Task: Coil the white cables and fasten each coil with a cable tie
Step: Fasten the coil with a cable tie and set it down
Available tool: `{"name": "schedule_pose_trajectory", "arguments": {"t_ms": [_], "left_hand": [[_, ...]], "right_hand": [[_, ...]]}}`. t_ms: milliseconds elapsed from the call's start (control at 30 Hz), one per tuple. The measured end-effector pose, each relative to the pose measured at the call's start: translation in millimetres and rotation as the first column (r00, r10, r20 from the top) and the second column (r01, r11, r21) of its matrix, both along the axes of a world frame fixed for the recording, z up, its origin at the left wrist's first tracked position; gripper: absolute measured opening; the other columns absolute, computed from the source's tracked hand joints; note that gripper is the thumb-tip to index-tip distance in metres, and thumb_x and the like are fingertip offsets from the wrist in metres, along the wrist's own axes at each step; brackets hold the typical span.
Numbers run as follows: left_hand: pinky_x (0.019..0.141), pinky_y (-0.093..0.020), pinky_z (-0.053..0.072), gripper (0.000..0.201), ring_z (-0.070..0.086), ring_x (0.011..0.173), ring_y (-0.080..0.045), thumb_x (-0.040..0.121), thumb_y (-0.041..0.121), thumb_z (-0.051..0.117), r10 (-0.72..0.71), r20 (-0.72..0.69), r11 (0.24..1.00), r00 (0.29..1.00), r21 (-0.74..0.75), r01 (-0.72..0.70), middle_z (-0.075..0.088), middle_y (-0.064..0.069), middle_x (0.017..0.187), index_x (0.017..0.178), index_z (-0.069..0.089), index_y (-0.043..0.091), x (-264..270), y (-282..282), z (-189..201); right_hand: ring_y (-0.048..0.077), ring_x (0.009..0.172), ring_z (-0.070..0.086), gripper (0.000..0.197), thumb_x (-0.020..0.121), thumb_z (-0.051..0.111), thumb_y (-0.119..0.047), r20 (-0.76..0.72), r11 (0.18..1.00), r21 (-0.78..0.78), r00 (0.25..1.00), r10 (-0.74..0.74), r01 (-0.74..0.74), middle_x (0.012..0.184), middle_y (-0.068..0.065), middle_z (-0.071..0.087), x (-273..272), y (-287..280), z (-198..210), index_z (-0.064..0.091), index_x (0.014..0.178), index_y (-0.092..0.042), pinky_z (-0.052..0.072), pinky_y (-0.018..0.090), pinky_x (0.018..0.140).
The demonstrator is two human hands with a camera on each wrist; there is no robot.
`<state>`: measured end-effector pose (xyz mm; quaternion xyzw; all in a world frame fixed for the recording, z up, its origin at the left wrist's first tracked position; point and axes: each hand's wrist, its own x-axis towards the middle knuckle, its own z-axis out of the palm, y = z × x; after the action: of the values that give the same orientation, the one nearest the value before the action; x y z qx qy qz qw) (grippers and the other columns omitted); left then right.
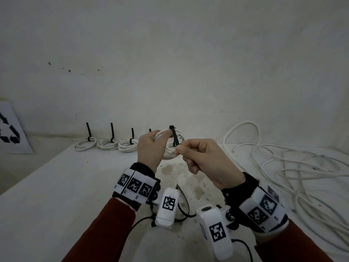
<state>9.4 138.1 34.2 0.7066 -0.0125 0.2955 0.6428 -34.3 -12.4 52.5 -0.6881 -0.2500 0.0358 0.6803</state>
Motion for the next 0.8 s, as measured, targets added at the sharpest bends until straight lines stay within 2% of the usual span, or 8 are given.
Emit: {"name": "schedule_pose_trajectory", "arguments": {"t_ms": [100, 200, 267, 333, 433, 567, 667, 800], "left_hand": [[0.053, -0.026, 0.03, 0.024, 0.035, 0.048, -0.01, 0.085, 0.027, 0.064, -0.051, -0.122, 0.985, 0.991, -0.17, 0.03, 0.043, 0.012, 0.046, 0.064, 0.07, 0.017, 9, 2, -4], [0.05, -0.025, 0.029, 0.023, 0.032, 0.045, -0.009, 0.088, 0.029, 0.06, -0.195, -0.187, 0.922, 0.963, -0.369, 0.115, 0.047, -0.001, 0.068, 0.083, 0.072, 0.009, 20, 4, -9], [0.044, -0.022, 0.03, 0.022, 0.029, 0.04, -0.008, 0.094, 0.023, 0.052, -0.296, -0.197, 0.857, 0.935, -0.486, 0.169, 0.038, 0.001, 0.061, 0.083, 0.064, 0.008, 28, 0, -9], [0.041, -0.021, 0.028, 0.023, 0.027, 0.036, -0.007, 0.098, 0.017, 0.039, -0.394, -0.219, 0.777, 0.893, -0.599, 0.195, 0.033, 0.002, 0.054, 0.079, 0.051, 0.011, 33, -8, -8], [0.042, -0.021, 0.025, 0.028, 0.027, 0.033, -0.009, 0.095, 0.009, 0.028, -0.49, -0.231, 0.689, 0.841, -0.693, 0.211, 0.037, 0.001, 0.046, 0.07, 0.041, 0.011, 44, -19, -14], [0.045, -0.021, 0.032, 0.025, 0.037, 0.037, -0.012, 0.09, 0.001, 0.028, -0.471, -0.323, 0.763, 0.821, -0.616, 0.195, 0.041, -0.007, 0.058, 0.072, 0.045, 0.006, 64, -30, -21], [0.059, -0.028, 0.039, 0.026, 0.048, 0.056, -0.016, 0.091, 0.0, 0.033, -0.432, -0.464, 0.87, 0.773, -0.441, 0.221, 0.05, -0.008, 0.068, 0.075, 0.052, 0.008, 82, -35, -27], [0.063, -0.026, 0.039, 0.032, 0.046, 0.07, -0.017, 0.084, -0.005, 0.041, -0.348, -0.627, 0.935, 0.697, -0.174, 0.31, 0.053, -0.008, 0.085, 0.102, 0.058, 0.015, 112, -44, -46]], "right_hand": [[0.011, 0.048, 0.043, 0.018, 0.092, 0.062, -0.021, 0.036, 0.989, -0.018, 0.988, -0.149, 0.15, 0.057, -0.004, 0.053, 14, -6, -3, 0.073, 0.092, -0.007, 0.036, 0.022, 0.046], [0.013, 0.069, 0.055, 0.022, 0.087, 0.068, -0.027, 0.029, 0.934, -0.07, 0.936, -0.35, 0.352, 0.081, -0.004, 0.06, 33, -13, -12, 0.067, 0.108, -0.017, 0.049, 0.025, 0.058], [0.015, 0.085, 0.061, 0.039, 0.085, 0.071, -0.032, -0.06, 0.921, -0.165, 0.929, -0.366, 0.352, 0.101, 0.0, 0.059, 46, -15, -21, 0.056, 0.119, -0.02, 0.055, 0.031, 0.073], [0.018, 0.091, 0.063, 0.046, 0.086, 0.07, -0.034, -0.206, 0.946, -0.176, 0.93, -0.305, 0.272, 0.109, 0.006, 0.06, 56, -14, -27, 0.048, 0.124, -0.019, 0.057, 0.035, 0.08], [0.023, 0.073, 0.065, 0.03, 0.091, 0.064, -0.017, -0.326, 0.963, -0.038, 0.908, -0.264, 0.266, 0.1, 0.015, 0.065, 70, -12, -33, 0.051, 0.116, -0.008, 0.06, 0.038, 0.075], [0.023, 0.055, 0.063, 0.022, 0.093, 0.058, -0.002, -0.402, 0.921, 0.037, 0.849, -0.342, 0.388, 0.086, 0.019, 0.066, 95, -20, -45, 0.049, 0.112, 0.0, 0.06, 0.034, 0.058], [0.03, 0.062, 0.065, 0.008, 0.093, 0.055, 0.001, -0.494, 0.907, 0.028, 0.795, -0.353, 0.421, 0.091, 0.024, 0.063, 119, -29, -55, 0.053, 0.099, 0.006, 0.058, 0.031, 0.051], [0.031, 0.065, 0.061, 0.011, 0.091, 0.055, 0.007, -0.497, 0.877, -0.02, 0.756, -0.426, 0.481, 0.082, 0.023, 0.059, 145, -36, -66, 0.055, 0.08, 0.007, 0.056, 0.032, 0.044]]}}
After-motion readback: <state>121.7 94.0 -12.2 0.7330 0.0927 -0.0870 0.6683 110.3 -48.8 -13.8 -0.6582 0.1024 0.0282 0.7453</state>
